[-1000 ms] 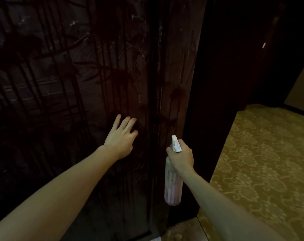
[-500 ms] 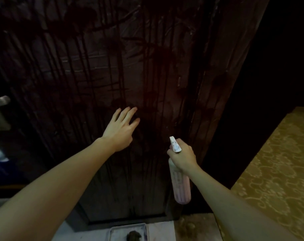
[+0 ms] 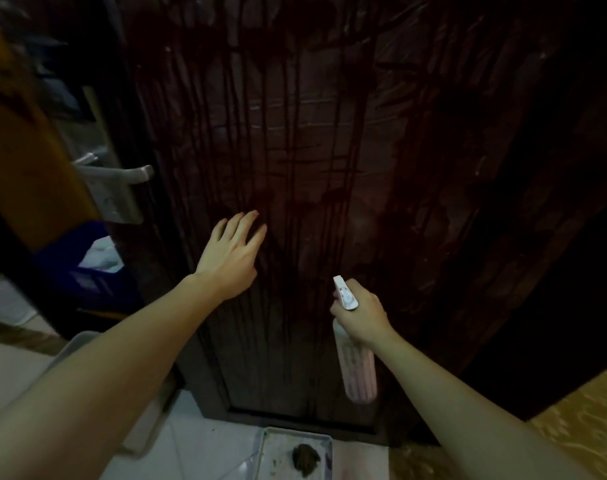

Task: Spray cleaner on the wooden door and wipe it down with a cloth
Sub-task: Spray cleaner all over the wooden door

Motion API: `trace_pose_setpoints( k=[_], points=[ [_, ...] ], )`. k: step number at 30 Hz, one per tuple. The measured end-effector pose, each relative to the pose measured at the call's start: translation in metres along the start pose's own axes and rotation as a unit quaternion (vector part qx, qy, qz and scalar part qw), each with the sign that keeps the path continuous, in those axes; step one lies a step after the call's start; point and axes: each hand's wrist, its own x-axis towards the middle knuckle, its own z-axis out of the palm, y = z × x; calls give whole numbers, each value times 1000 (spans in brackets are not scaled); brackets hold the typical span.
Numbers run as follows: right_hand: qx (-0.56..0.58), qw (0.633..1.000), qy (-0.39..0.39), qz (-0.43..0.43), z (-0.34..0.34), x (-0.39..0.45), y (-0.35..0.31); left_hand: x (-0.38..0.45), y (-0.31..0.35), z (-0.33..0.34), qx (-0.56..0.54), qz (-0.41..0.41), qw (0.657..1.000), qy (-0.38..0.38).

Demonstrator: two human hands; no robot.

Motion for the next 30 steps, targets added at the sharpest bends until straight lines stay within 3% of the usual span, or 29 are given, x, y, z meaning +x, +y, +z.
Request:
trace_pose_setpoints(
  k=[11,30],
  points=[
    [-28,999,-33,-31,69,20,-65,-29,-79,13,-9,-39,999,-36],
    [-30,996,-26,-79,151,29,-154,-45,-154,32,-26,-20,998,-60]
  ],
)
